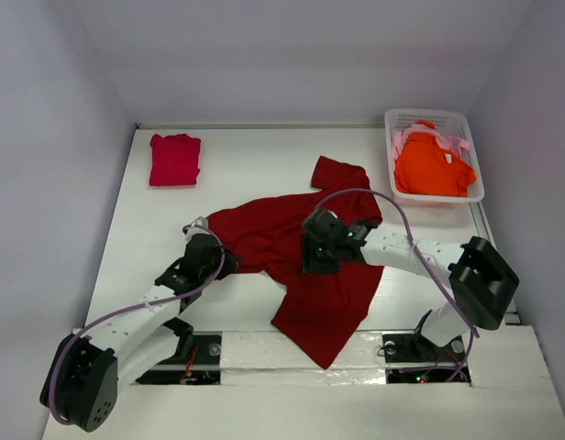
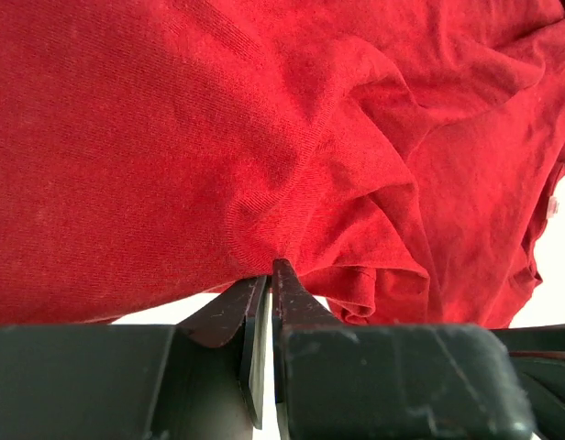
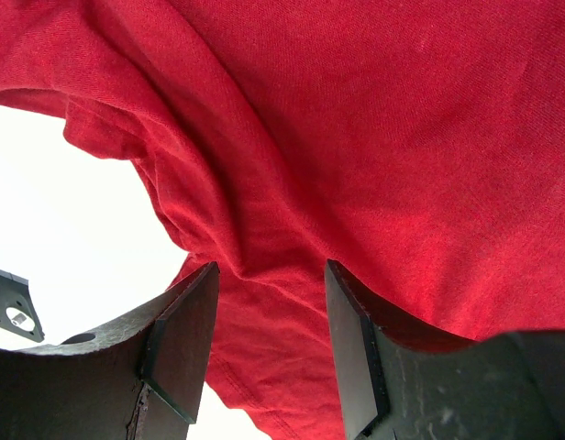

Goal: Fold and stack the t-shirts
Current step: Flatten the tshirt out

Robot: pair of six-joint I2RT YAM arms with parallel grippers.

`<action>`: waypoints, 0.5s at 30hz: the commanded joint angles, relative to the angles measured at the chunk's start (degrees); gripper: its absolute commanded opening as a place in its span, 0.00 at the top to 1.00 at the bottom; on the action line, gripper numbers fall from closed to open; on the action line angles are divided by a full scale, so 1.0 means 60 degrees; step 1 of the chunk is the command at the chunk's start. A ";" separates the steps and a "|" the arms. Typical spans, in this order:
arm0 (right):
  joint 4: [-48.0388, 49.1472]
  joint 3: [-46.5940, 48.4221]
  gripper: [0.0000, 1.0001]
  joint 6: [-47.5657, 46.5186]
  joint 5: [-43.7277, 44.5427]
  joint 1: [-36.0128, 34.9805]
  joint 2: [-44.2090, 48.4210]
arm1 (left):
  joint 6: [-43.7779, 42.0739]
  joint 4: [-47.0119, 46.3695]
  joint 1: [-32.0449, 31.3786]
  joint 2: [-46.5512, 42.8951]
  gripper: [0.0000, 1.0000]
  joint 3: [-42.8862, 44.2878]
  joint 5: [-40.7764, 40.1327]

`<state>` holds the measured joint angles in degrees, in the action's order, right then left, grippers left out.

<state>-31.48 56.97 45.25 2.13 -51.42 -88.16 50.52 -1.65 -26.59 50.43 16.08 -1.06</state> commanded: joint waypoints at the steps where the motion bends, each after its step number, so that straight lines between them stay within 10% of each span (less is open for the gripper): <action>1: 0.0311 0.0363 0.44 -0.0042 -0.0004 -0.0073 0.0104 | -0.0246 -0.0399 -0.0036 0.0003 1.00 0.0308 0.0133; 15: 0.0399 0.0407 0.44 -0.0086 -0.0135 -0.0160 -0.0160 | -0.0730 0.1710 -0.0124 -0.1433 1.00 0.1554 -0.0996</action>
<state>-31.03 56.99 45.25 1.67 -51.44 -88.53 47.75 5.69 -27.05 42.48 23.31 -5.39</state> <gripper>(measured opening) 0.555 0.006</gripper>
